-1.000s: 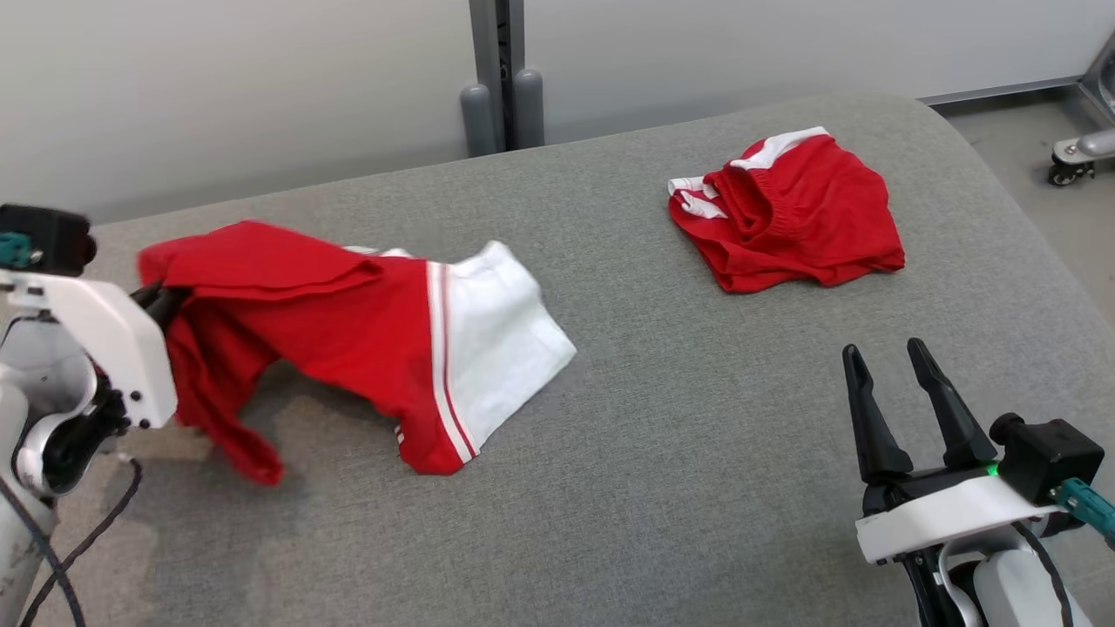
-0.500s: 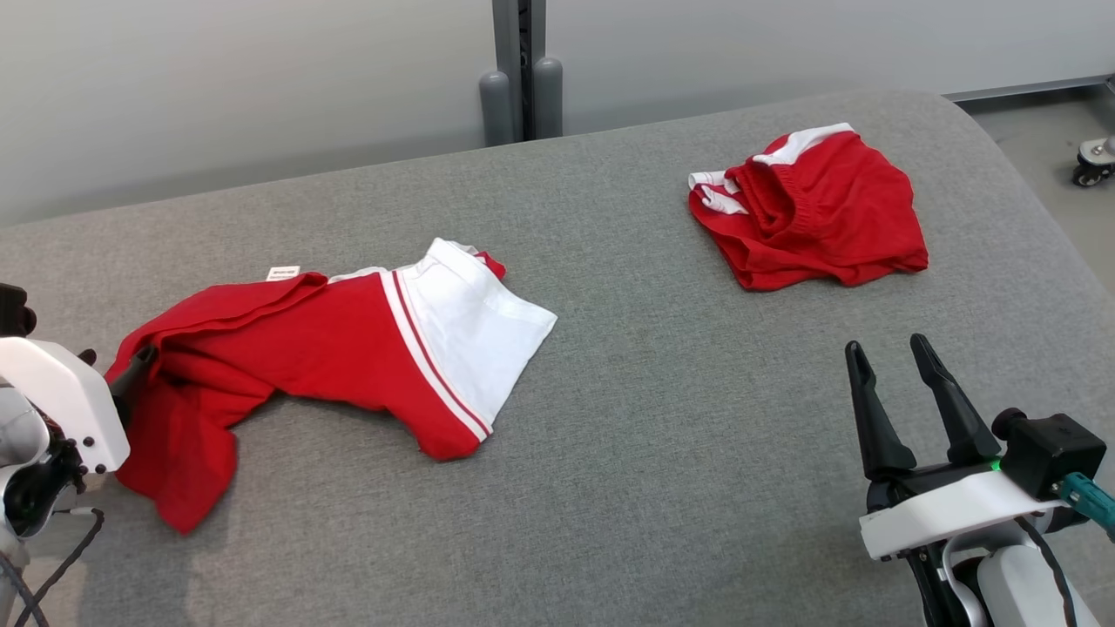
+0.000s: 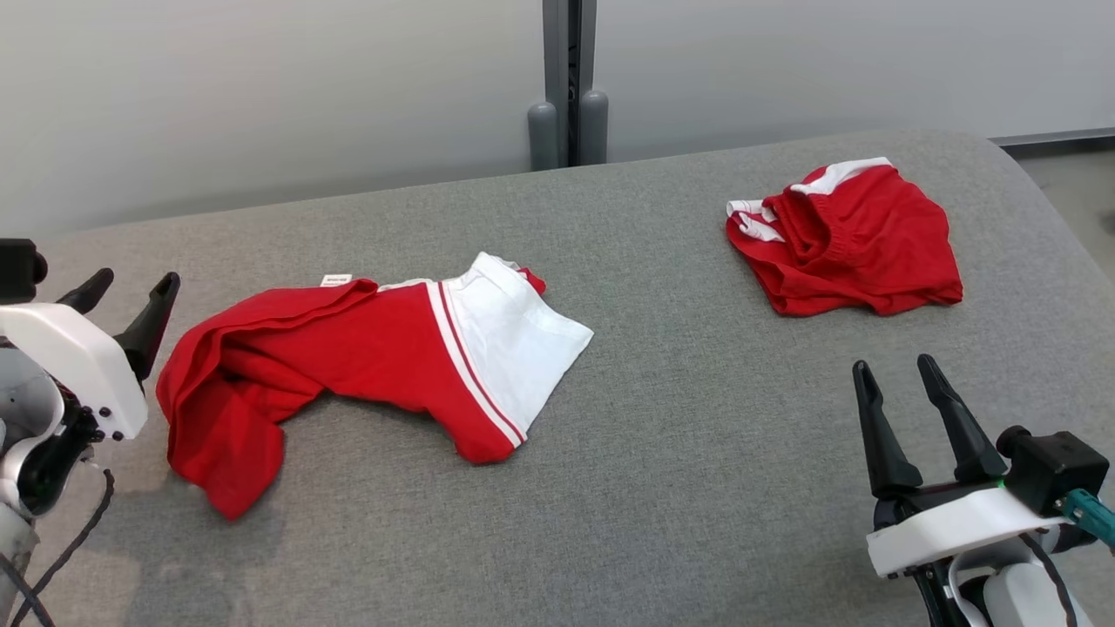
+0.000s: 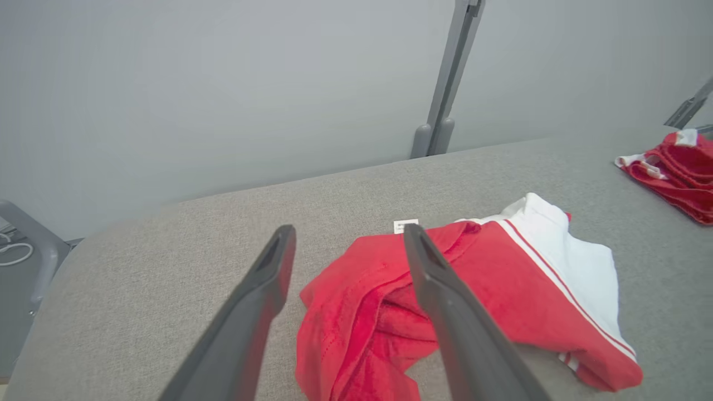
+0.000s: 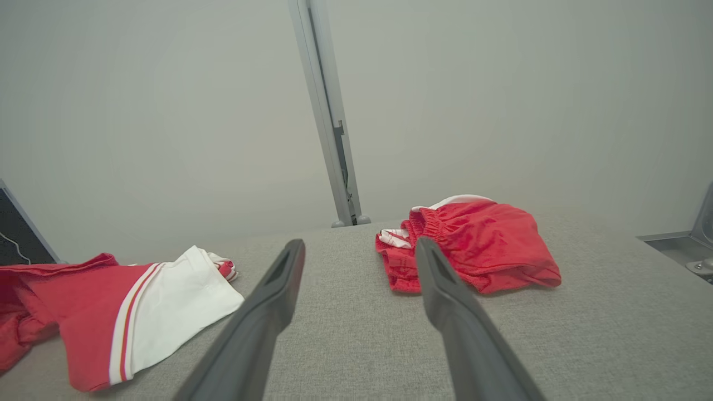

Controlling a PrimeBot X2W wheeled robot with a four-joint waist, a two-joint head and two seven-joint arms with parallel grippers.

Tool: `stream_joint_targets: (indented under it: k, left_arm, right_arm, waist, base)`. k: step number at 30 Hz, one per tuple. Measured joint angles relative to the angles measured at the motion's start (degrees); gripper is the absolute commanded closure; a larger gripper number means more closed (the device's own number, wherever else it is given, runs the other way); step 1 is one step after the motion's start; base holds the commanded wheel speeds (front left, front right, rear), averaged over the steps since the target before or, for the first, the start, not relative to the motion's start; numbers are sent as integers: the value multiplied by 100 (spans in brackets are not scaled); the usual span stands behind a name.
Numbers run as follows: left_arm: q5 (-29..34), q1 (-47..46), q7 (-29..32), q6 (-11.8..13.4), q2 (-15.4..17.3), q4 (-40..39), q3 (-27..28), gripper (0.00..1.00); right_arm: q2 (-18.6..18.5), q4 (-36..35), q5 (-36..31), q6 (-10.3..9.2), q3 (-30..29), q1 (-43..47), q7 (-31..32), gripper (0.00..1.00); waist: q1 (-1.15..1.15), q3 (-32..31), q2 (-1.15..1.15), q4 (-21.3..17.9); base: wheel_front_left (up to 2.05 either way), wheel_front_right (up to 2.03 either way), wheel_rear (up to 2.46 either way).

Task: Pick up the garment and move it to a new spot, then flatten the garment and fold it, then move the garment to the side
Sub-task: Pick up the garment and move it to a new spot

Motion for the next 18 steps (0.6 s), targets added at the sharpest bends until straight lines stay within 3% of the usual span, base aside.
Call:
stream_joint_targets:
  k: [7,8,13,18]
  left_arm:
    - [57,667,-556,521,174,-1004,216,0]
    - [82,931,-777,723,166,-1329,292,0]
    - [159,1618,-1449,1247,147,-2043,539,0]
    - [252,2419,-2092,1606,3,-2464,626,0]
  right_arm:
    - [-32,5,-2,0,57,68,1,0]
    - [-36,5,0,0,73,104,1,0]
    - [-33,-5,24,0,108,156,1,0]
    - [-29,-3,109,0,142,285,1,0]
  waist:
    - [0,-186,0,148]
    - [0,-212,0,184]
    - [0,-253,0,255]
    - [0,-311,0,313]
  base:
    - [0,0,0]
    - [0,0,0]
    - [0,0,0]
    - [0,0,0]
